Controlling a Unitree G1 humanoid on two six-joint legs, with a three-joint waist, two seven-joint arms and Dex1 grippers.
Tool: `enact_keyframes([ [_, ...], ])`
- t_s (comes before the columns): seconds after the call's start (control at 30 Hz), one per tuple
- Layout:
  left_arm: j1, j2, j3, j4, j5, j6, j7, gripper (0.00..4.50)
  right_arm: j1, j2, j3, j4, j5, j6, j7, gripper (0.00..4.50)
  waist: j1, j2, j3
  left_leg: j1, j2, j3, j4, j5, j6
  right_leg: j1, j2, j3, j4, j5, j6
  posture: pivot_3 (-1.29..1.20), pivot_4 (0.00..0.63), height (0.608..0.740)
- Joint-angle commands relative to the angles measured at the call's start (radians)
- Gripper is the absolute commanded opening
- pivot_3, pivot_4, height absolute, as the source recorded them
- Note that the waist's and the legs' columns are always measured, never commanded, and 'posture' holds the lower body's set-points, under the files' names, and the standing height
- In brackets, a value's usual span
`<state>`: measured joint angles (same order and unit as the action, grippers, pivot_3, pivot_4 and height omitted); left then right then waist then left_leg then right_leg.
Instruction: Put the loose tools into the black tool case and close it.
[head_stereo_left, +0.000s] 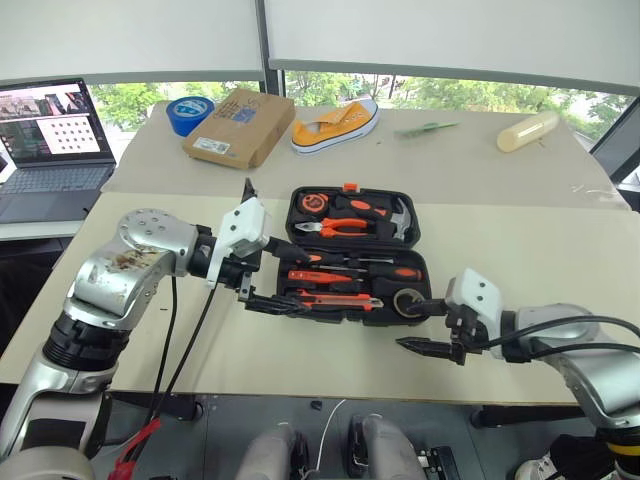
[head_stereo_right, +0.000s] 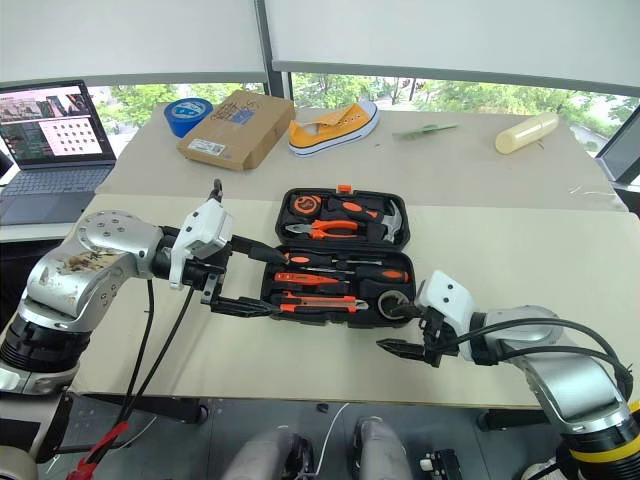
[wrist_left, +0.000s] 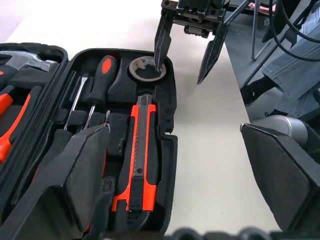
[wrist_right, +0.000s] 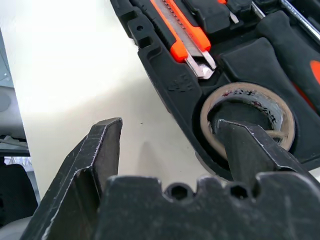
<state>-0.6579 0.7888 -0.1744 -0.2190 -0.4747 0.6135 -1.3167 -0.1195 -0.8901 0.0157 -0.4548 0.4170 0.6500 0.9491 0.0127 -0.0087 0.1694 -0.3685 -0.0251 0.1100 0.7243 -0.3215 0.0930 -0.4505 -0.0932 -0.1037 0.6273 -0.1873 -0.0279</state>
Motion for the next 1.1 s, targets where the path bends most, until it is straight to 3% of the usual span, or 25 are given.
enact_keyframes([
  [0.03, -0.016, -0.006, 0.002, 0.007, 0.009, -0.026, -0.001, 4.5, -0.032, -0.03, -0.097, -0.022, 0.024, -0.021, 0.006, 3.6, 0.0, 0.0, 0.0, 0.0, 0.0, 0.0, 0.0, 0.0, 0.0, 0.0, 0.0, 0.0, 0.0, 0.0, 0.0, 0.0, 0.15, 0.731],
  [0.23, 0.014, -0.017, 0.003, 0.162, 0.108, -0.092, 0.076, 4.5, -0.112, -0.053, -0.248, 0.09, 0.126, 0.041, 0.022, 3.6, 0.0, 0.0, 0.0, 0.0, 0.0, 0.0, 0.0, 0.0, 0.0, 0.0, 0.0, 0.0, 0.0, 0.0, 0.0, 0.0, 0.15, 0.731],
  [0.27, 0.01, -0.023, 0.001, 0.21, 0.137, -0.115, 0.098, 4.5, -0.134, -0.053, -0.258, 0.139, 0.12, 0.04, 0.015, 3.36, 0.0, 0.0, 0.0, 0.0, 0.0, 0.0, 0.0, 0.0, 0.0, 0.0, 0.0, 0.0, 0.0, 0.0, 0.0, 0.0, 0.15, 0.731],
  [0.37, -0.004, -0.045, -0.002, 0.313, 0.2, -0.168, 0.148, 3.87, -0.169, -0.053, -0.251, 0.252, 0.08, 0.006, 0.003, 2.65, 0.001, 0.0, 0.0, 0.0, 0.0, 0.0, 0.0, 0.0, 0.0, 0.0, 0.0, 0.0, 0.0, 0.0, 0.0, 0.0, 0.15, 0.731],
  [0.43, -0.011, -0.058, -0.013, 0.389, 0.256, -0.215, 0.184, 2.97, -0.198, -0.037, -0.22, 0.337, 0.026, -0.046, -0.022, 1.79, 0.002, 0.0, 0.0, 0.0, 0.0, 0.0, 0.0, 0.0, 0.0, 0.0, 0.0, -0.001, 0.0, 0.0, 0.0, 0.0, 0.15, 0.731],
  [0.63, 0.005, -0.112, -0.039, 0.462, 0.324, -0.272, 0.223, 0.89, -0.244, 0.042, -0.117, 0.464, -0.097, -0.197, -0.051, 0.0, -0.001, 0.0, 0.0, -0.001, 0.0, 0.001, -0.002, 0.0, 0.0, -0.001, 0.0, -0.001, 0.0, 0.0, 0.0, 0.0, 0.15, 0.731],
  [0.73, 0.012, -0.153, -0.046, 0.456, 0.331, -0.258, 0.237, 0.06, -0.248, 0.065, -0.059, 0.468, -0.127, -0.22, -0.035, 0.0, -0.002, 0.0, 0.0, -0.001, 0.0, 0.001, -0.002, 0.0, 0.0, -0.001, 0.0, -0.001, 0.0, 0.0, 0.0, 0.0, 0.15, 0.731],
  [1.1, 0.083, -0.172, -0.033, 0.284, 0.243, -0.154, 0.143, 0.06, -0.238, 0.091, 0.0, 0.415, -0.132, -0.237, 0.057, 0.0, -0.003, 0.0, 0.0, -0.001, 0.0, 0.001, -0.002, 0.0, 0.0, -0.001, -0.001, -0.002, 0.0, 0.0, 0.0, 0.0, 0.15, 0.731],
])
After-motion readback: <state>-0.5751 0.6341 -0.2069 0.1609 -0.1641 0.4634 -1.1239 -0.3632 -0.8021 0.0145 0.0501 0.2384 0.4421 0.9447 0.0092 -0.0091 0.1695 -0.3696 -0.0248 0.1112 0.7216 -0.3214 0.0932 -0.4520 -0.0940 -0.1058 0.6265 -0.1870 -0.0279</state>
